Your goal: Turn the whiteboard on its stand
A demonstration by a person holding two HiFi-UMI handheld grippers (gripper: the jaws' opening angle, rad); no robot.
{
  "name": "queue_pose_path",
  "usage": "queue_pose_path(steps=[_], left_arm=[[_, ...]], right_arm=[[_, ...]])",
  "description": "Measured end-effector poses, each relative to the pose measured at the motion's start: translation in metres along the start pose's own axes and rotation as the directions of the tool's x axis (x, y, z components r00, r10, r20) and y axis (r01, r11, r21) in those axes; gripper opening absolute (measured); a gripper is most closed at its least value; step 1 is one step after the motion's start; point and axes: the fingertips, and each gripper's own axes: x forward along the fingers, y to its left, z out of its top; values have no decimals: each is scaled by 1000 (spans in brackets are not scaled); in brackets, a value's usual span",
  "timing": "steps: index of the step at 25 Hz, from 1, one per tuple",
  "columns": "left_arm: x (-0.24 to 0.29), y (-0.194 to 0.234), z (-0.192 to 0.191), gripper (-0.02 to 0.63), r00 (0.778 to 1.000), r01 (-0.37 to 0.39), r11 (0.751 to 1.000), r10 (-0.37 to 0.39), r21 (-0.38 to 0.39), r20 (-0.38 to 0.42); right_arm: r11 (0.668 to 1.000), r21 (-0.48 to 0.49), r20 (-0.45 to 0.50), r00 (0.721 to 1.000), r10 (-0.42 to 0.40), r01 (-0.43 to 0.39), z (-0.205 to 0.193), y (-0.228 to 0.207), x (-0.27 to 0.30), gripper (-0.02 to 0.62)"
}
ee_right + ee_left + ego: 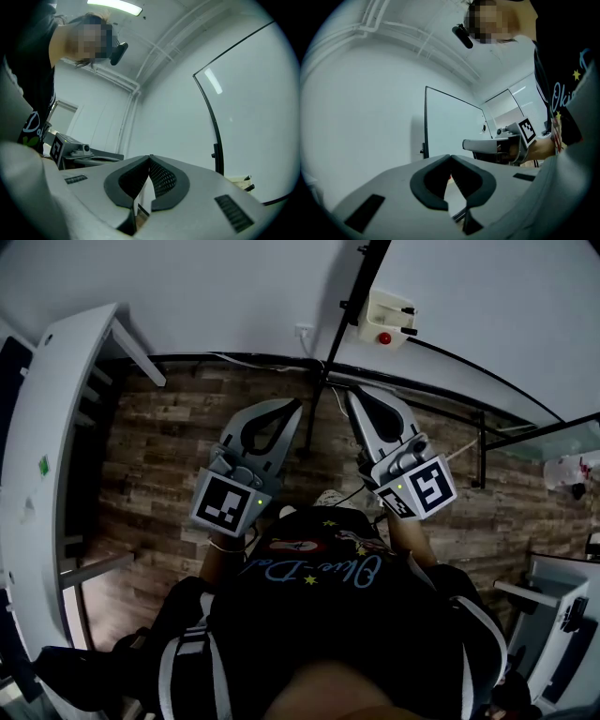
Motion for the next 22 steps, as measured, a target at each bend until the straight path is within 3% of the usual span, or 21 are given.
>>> queue_pose_path(steps=[10, 22], left_arm=[[15, 12, -5, 25, 1000, -2, 1000, 2, -12, -13], [64, 22, -11, 25, 999, 21, 1000, -21, -2, -43]], right_arm=[[1000, 12, 3, 1000, 25, -25, -6, -11, 14, 18], [999, 36, 3, 1000, 18, -18, -15, -59, 23, 18]])
